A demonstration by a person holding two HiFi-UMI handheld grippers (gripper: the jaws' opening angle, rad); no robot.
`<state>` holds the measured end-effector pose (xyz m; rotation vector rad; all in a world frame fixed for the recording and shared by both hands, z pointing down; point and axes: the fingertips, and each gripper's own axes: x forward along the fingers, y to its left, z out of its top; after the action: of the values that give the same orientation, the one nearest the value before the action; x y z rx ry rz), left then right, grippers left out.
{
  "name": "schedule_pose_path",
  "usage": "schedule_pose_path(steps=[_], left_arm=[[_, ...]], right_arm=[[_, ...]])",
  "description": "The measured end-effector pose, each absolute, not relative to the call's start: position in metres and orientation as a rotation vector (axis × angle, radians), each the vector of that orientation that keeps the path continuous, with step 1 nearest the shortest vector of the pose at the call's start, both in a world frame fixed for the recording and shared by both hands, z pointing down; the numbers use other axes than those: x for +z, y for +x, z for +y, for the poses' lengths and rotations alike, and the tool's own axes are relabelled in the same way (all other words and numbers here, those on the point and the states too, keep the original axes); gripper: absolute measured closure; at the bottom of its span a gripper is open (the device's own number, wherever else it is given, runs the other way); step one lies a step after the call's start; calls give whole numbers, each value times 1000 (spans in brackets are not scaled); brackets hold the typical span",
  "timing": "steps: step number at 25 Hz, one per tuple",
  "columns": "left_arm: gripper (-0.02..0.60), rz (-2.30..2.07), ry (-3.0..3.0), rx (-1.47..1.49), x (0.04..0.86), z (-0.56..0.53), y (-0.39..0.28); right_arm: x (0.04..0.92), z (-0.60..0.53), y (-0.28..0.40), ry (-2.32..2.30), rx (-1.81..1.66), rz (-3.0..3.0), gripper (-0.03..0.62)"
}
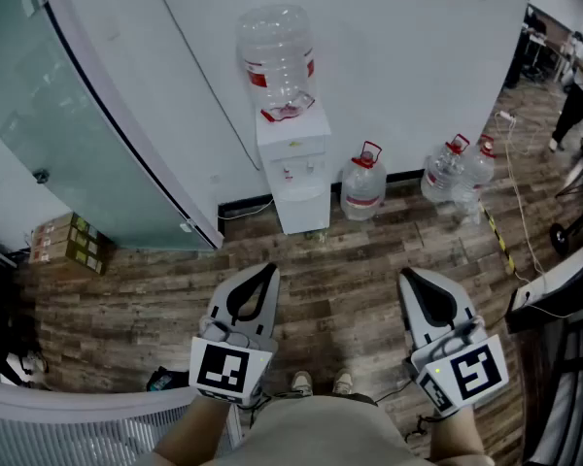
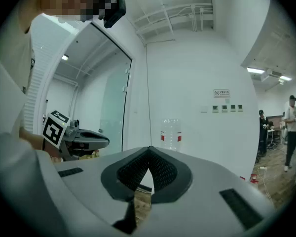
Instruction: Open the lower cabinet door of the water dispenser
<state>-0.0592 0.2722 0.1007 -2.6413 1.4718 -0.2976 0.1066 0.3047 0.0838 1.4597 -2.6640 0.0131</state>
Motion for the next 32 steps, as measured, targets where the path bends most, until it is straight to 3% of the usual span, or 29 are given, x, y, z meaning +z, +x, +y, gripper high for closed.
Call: schedule_pose_path(steps=[14,32], left_arm=[[575,1468,-2640,-333,111,282,-55],[575,1528,-2593,-390,125,282,-11]], right_arm=[[93,315,117,1487,52,-2660,588],[113,308,181,1484,102,-2649,588]])
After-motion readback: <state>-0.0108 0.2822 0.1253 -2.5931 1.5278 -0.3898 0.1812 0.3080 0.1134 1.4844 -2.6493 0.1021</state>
